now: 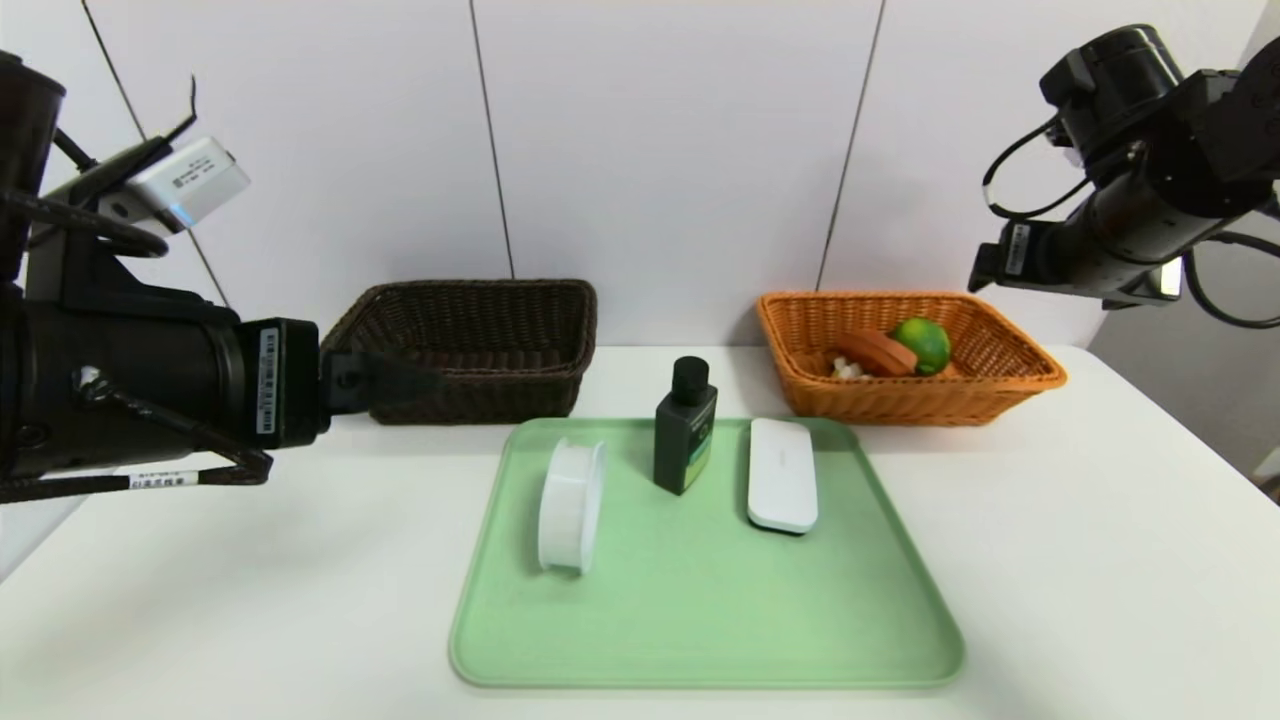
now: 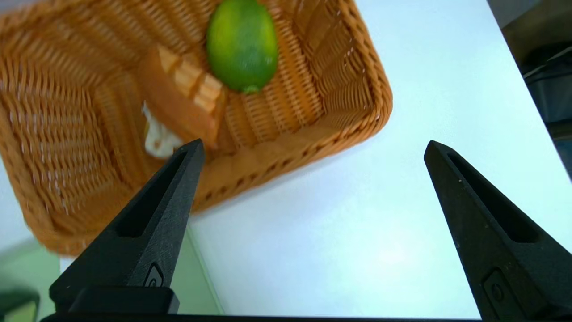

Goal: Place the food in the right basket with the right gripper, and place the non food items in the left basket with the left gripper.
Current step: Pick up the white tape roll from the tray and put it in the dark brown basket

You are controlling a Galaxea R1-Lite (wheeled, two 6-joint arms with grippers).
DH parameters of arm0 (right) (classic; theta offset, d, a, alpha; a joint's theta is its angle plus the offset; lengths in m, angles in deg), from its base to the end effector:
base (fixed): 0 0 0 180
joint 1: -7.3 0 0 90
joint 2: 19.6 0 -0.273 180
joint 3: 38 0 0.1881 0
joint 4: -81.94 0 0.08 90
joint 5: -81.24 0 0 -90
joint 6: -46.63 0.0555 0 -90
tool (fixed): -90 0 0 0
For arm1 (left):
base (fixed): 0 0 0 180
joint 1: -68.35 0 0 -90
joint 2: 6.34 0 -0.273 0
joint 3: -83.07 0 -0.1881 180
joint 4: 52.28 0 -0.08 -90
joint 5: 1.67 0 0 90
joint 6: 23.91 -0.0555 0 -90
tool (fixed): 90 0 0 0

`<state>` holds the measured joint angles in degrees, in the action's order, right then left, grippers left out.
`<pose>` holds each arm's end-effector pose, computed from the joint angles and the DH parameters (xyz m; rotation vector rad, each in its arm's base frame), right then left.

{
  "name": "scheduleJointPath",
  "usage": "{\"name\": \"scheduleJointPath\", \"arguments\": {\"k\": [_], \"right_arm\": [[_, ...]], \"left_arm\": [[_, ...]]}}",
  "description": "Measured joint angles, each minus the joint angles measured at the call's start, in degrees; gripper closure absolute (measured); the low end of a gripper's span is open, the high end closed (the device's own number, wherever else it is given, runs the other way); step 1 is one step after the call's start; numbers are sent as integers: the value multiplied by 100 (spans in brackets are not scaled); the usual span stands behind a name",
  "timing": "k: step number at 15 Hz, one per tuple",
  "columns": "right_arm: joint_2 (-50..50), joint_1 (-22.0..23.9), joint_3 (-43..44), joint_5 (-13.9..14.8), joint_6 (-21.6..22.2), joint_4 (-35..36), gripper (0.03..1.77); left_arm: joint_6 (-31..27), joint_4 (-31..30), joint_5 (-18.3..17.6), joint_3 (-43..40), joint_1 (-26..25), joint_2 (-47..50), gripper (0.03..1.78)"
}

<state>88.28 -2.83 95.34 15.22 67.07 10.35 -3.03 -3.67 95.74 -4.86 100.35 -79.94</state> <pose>0.3428 0.0383 0.2464 0.1007 0.7173 -0.3610 0.1888 -0.1095 0.2537 -0.1727 0.5666 -0.3218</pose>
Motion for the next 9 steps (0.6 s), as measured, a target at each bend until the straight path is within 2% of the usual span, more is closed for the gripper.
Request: {"name": "scheduleJointPath", "arguments": {"k": [3,6,9], "right_arm": [[-466,-310,-439,-794,-612,-145,11],[-936,-692,-891,-1329,-905,-94,11],[-1298,-1024,-1117,-1208,-936,301,10]], "left_arm": [[20,518,579,135,525,-85,12],[111,516,824,230,884,-297,12],[417,507,1337,276,1279,-645,12]]}}
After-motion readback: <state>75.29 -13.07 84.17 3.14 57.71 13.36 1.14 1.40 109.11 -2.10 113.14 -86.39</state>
